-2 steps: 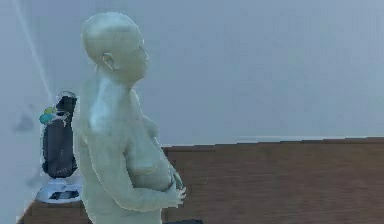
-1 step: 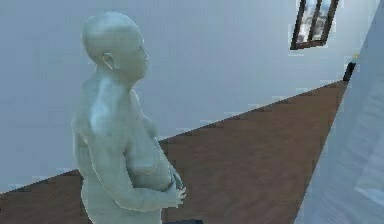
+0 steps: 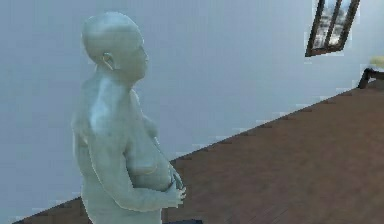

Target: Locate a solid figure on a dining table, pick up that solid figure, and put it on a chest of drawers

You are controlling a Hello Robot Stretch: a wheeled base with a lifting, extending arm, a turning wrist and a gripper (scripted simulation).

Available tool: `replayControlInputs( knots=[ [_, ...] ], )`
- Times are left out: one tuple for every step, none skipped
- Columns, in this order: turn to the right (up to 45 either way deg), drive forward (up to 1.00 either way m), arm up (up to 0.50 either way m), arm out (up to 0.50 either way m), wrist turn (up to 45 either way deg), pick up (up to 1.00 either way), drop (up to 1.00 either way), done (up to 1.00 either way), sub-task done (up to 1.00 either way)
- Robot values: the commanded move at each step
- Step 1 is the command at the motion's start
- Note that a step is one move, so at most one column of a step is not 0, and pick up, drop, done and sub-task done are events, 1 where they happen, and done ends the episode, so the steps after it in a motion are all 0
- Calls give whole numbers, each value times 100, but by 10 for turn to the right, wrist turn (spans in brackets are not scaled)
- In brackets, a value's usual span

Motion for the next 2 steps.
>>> replayControlInputs(
  knots=[
    [450,0,0,0,0,0,0,0,0],
    [0,100,0,0,0,0,0,0,0]
  ],
)
